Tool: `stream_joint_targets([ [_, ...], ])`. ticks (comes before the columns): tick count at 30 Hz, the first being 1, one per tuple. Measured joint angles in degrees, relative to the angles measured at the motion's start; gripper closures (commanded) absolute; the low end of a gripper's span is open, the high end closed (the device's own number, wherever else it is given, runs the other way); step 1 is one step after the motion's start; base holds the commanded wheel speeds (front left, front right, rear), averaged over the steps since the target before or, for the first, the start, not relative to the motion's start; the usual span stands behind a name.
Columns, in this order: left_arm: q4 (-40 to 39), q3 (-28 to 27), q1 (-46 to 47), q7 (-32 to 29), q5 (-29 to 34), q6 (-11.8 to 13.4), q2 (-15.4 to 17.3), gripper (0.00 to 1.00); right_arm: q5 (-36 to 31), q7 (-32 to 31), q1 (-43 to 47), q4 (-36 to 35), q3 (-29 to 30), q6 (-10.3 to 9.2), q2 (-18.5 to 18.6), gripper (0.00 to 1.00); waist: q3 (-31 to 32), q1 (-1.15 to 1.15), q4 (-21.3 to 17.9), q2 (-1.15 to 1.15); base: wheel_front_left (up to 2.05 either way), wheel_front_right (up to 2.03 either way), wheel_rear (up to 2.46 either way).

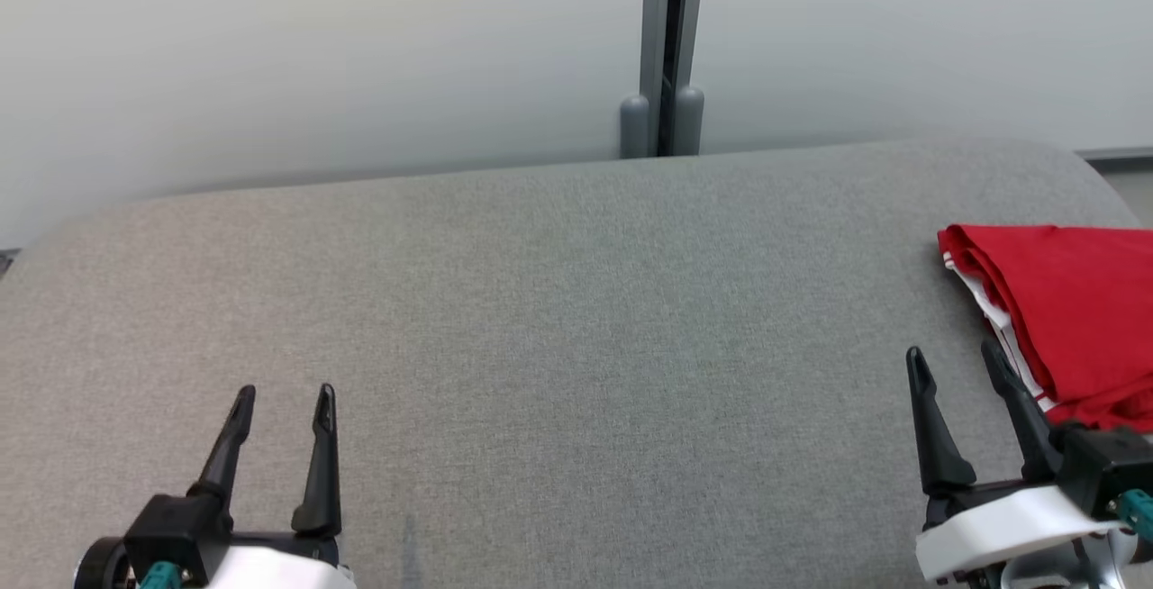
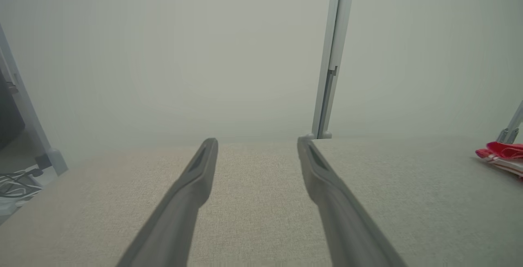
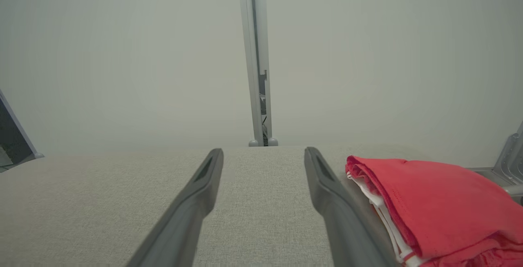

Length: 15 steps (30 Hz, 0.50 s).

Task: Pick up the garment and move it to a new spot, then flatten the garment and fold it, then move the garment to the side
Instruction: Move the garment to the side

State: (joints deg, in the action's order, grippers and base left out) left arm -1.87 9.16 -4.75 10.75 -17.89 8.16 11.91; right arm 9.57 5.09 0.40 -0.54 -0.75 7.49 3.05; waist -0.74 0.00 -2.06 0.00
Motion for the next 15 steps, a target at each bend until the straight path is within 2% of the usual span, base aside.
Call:
stream_joint_targets([
  [15,1.59,1.03,-1.92,-1.13,-0.42,0.30,0.51,0.00,-0.22,-0.81,3.85,-0.10,1.61,0.01,-0.12,0.00,3.26,0.00,1.69,0.00,0.00,0.00,0.00],
])
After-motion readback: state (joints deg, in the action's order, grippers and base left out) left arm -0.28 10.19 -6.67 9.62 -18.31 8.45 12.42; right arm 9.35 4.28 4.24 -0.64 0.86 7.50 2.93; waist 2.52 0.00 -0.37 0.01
